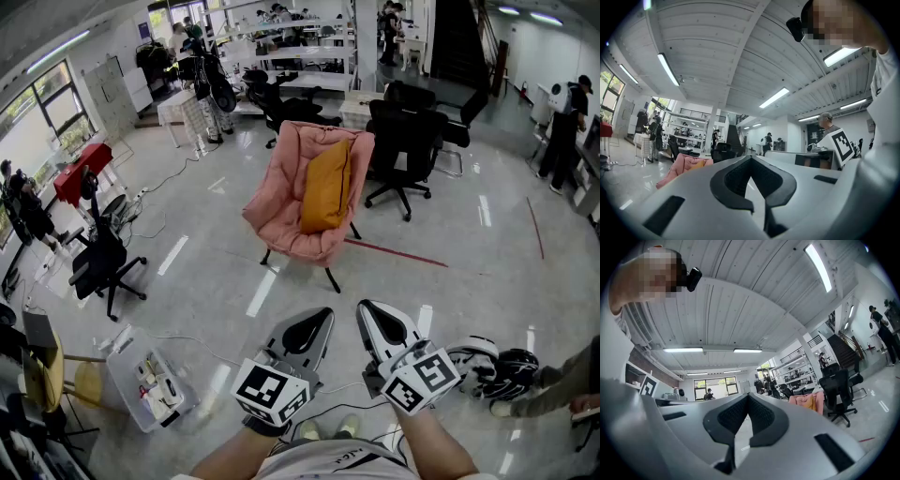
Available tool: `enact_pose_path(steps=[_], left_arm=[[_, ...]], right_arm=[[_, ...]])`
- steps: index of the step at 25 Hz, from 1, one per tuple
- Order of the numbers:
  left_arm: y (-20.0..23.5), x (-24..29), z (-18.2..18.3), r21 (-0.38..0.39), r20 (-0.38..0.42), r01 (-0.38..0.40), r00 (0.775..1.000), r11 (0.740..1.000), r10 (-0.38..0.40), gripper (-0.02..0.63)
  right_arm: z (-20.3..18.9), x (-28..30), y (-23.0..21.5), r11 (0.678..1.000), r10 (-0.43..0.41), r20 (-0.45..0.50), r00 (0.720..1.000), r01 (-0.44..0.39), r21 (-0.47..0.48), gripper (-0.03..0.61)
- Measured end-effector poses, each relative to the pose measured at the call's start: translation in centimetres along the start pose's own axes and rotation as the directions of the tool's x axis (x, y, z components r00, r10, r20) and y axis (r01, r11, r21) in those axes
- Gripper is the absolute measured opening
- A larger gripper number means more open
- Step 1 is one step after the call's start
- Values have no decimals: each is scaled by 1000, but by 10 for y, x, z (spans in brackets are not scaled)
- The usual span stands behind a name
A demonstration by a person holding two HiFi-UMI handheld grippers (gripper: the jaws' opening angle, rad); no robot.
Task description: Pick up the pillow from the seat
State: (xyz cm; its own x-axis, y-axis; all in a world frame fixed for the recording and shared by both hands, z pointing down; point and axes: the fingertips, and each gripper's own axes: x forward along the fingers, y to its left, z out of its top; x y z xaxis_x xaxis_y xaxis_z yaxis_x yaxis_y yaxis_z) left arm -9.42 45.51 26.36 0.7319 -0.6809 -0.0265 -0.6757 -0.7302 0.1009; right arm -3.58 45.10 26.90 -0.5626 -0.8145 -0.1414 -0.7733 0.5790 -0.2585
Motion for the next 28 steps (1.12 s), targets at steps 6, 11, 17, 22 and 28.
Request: enact_pose_path(steps=[6, 11, 17, 22, 28], left_arm=[[-3, 10, -4, 1, -5, 4, 1000, 1000, -4, 9], [-5, 14, -3, 0, 15, 13, 1000, 1000, -13, 9], [-11, 25, 3, -45, 44, 75, 996, 996, -73, 9], [-10, 41, -5, -97, 28, 65, 998, 993, -63, 9], [-19, 62, 0, -73, 40, 36, 999, 997, -33, 9]], right_arm=[[2, -1, -7, 1000, -4, 2, 1000, 4, -14, 15], [6, -3, -11, 1000, 15, 19, 1000, -16, 15, 15], [9, -6, -27, 999, 19, 28, 999, -20, 41, 17], [15, -15, -43, 998, 27, 37, 999, -29, 59, 17], [28, -19, -63, 995, 40, 51, 998, -44, 86, 18]])
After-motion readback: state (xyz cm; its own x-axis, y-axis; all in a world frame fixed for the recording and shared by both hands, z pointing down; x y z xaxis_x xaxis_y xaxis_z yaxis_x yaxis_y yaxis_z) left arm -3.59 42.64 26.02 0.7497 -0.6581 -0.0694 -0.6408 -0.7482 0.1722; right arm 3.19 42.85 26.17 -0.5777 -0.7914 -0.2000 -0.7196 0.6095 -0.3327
